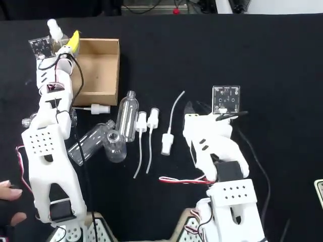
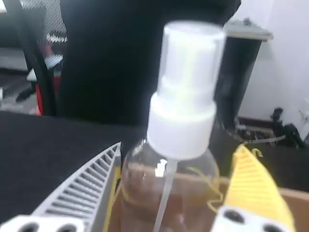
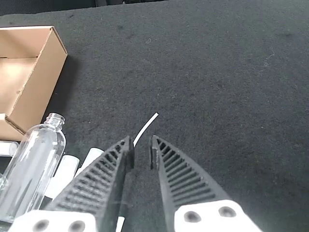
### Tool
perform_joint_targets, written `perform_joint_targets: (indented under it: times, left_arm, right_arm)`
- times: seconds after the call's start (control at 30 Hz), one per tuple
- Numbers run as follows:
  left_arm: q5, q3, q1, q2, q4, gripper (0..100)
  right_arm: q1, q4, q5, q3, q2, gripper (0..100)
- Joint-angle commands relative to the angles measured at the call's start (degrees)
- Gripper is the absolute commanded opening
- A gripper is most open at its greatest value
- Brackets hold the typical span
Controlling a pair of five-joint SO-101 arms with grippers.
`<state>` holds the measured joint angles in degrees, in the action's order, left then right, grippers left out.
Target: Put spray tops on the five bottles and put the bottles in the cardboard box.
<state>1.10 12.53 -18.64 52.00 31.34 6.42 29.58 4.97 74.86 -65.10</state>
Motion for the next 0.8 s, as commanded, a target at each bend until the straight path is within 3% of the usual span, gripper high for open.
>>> perform_joint_targets:
  times: [0.0, 0.1, 0.27, 0.7, 0.77]
  left_arm:
    - [2.9, 2.5, 0.3, -5.0, -6.5, 38]
    - [7.0, 2.5, -0.6, -8.6, -10.5, 38]
    - [6.9, 2.5, -0.7, -11.9, -16.0, 38]
    - [6.7, 1.3, -1.0, -12.5, -16.7, 38]
    - [4.1, -0.4, -1.0, -13.9, -16.7, 38]
  right_arm:
    - [-0.4, -1.6, 0.0, -1.0, -1.0, 5.7]
    - [-0.4, -1.6, 0.0, -1.0, -1.0, 5.7]
    - [-0.4, -1.6, 0.0, -1.0, -1.0, 5.7]
    - [-0.4, -1.6, 0.0, -0.9, -1.0, 5.7]
    - [-0.4, -1.6, 0.0, -0.9, -1.0, 5.7]
